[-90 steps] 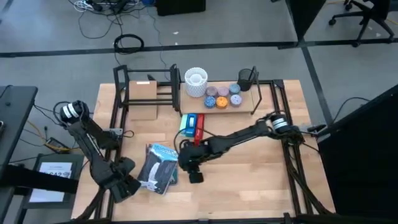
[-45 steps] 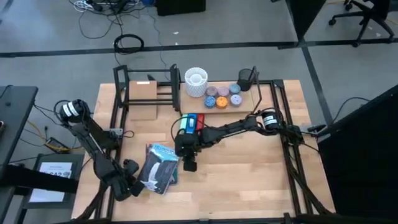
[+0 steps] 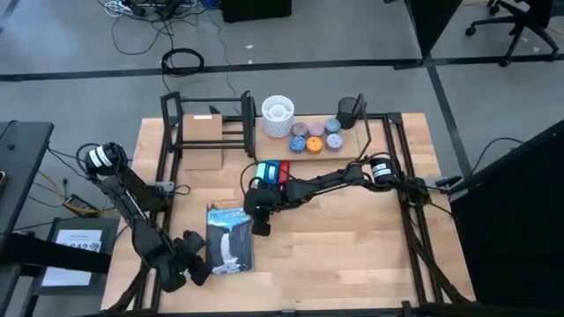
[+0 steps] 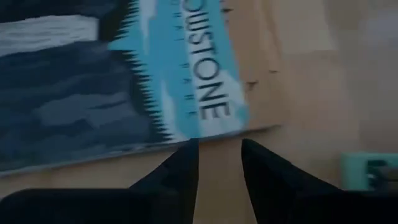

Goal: Stock shelves
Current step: Remove the blue book from the bookshelf

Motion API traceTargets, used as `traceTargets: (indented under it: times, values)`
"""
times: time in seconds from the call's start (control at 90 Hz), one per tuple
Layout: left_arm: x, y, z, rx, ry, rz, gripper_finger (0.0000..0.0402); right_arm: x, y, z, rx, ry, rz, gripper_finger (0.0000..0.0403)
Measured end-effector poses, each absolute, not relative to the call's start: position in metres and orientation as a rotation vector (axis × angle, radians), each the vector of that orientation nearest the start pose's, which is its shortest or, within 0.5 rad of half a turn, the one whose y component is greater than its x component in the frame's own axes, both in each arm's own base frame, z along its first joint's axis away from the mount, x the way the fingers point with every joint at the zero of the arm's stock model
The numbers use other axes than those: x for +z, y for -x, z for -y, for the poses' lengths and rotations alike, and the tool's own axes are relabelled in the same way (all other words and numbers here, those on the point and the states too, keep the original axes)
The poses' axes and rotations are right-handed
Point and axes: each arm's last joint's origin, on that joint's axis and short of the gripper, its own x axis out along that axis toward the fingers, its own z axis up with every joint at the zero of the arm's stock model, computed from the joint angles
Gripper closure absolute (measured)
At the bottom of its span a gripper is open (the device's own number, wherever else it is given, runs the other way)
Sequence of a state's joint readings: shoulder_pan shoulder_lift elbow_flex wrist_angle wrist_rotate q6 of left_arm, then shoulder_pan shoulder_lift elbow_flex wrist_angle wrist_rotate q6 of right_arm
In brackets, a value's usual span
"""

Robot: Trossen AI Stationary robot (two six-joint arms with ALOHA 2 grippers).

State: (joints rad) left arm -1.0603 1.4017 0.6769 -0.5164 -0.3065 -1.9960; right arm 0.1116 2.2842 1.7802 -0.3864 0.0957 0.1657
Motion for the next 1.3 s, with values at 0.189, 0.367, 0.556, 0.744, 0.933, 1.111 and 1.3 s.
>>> traceTargets:
  times: [0.189, 0.367, 0.556, 0.744, 0.933, 1.111, 1.3]
  values:
    - [0.158, -0.121, 0.202, 0.424, 1.017, -1.156, 0.0401, 0.166, -0.481, -0.072, 0.061, -0.108, -0.999, 0.0309]
    - [0.186, -0.134, 0.228, 0.122, 1.068, -1.149, 0.0402, 0.163, -0.471, -0.104, 0.214, -0.109, -1.066, 0.0309]
    - [0.174, -0.152, 0.238, 0.129, 1.031, -0.909, 0.0402, 0.163, -0.466, -0.128, 0.256, -0.042, -1.056, 0.0309]
    - [0.139, -0.176, 0.245, 0.139, 0.976, -0.897, 0.0402, 0.180, -0.463, -0.126, 0.241, -0.077, -1.032, 0.0309]
    - [0.124, -0.192, 0.245, 0.214, 0.948, -0.900, 0.0402, 0.200, -0.460, -0.120, 0.237, -0.086, -0.991, 0.0309]
    - [0.125, -0.199, 0.238, 0.321, 0.912, -0.891, 0.0401, 0.205, -0.460, -0.116, 0.226, -0.083, -0.978, 0.0309]
    - [0.125, -0.200, 0.237, 0.370, 0.943, -0.885, 0.0401, 0.205, -0.459, -0.117, 0.232, -0.075, -0.984, 0.0309]
